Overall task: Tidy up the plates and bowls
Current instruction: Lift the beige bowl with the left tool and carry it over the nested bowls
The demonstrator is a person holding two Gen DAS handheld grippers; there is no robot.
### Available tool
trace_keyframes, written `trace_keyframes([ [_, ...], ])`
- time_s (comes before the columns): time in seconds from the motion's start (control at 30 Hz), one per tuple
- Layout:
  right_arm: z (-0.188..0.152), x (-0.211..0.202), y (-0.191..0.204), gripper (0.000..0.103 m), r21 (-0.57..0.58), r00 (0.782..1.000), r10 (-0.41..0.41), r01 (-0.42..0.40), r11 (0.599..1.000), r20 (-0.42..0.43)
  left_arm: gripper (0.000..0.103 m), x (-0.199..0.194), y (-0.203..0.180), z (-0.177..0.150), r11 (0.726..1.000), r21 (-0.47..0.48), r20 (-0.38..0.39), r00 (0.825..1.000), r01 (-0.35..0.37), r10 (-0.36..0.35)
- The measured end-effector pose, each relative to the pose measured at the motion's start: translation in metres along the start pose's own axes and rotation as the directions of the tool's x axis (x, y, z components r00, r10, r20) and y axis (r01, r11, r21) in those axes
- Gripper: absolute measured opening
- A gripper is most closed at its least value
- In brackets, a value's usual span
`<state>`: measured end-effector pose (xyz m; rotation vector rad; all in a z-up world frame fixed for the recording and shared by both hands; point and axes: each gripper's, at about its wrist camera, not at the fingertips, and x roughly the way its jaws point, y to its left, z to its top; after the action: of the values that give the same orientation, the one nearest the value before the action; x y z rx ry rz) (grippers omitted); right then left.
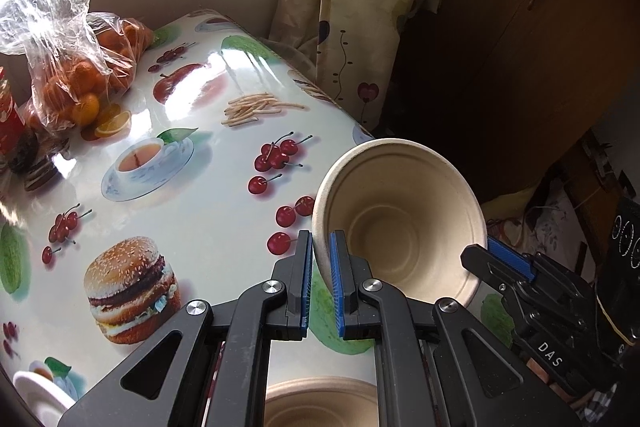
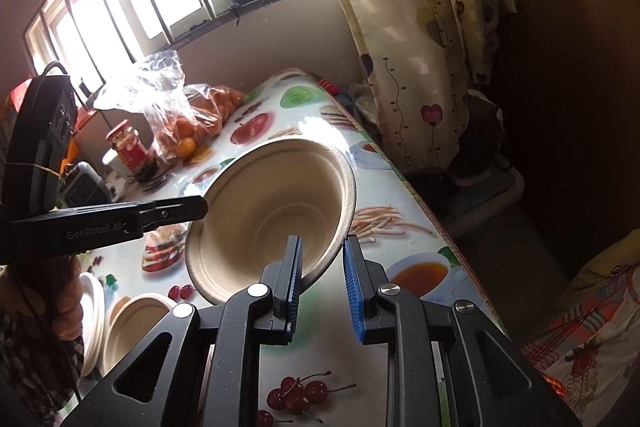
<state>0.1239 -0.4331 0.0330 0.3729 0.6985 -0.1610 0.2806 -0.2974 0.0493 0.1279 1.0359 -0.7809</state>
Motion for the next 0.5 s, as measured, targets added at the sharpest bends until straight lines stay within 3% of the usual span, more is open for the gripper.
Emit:
trace_keyframes([
  [0.5, -0.009, -0.026, 0.019, 0.02, -0.037, 1.0, 0.02, -0.019, 0.999, 0.018, 0.009, -0.033, 0.002, -0.021, 1.0, -0.013, 0.038, 0.999, 0.002, -0.002],
])
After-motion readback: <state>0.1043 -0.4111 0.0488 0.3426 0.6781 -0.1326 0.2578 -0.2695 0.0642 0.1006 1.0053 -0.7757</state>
